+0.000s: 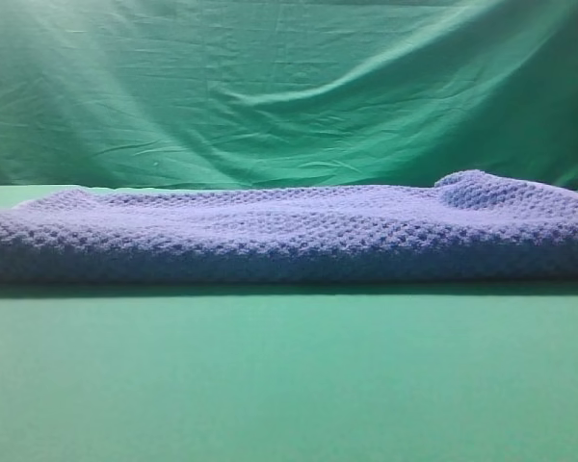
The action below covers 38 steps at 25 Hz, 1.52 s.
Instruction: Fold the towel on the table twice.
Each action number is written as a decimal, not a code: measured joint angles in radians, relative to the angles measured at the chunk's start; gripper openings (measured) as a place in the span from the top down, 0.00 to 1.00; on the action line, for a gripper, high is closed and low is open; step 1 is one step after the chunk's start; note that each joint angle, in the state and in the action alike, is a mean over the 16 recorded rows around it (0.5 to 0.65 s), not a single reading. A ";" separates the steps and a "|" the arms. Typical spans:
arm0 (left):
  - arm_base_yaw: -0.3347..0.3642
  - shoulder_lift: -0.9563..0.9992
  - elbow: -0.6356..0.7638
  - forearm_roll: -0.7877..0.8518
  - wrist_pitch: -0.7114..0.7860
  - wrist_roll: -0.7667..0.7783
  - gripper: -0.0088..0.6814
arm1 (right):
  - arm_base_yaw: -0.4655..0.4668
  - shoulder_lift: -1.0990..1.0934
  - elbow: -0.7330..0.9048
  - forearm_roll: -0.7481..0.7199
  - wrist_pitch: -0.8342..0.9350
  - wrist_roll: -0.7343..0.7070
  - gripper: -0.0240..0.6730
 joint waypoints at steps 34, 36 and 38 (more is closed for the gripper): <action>0.015 -0.010 0.217 0.001 -0.223 0.000 0.99 | -0.016 -0.011 0.300 -0.007 -0.278 0.000 0.97; 0.030 -0.016 0.217 0.001 -0.223 0.000 0.99 | -0.032 -0.023 0.300 -0.007 -0.274 0.000 0.97; 0.051 -0.026 0.217 0.001 -0.224 0.000 0.99 | -0.052 -0.040 0.300 -0.007 -0.268 0.000 0.97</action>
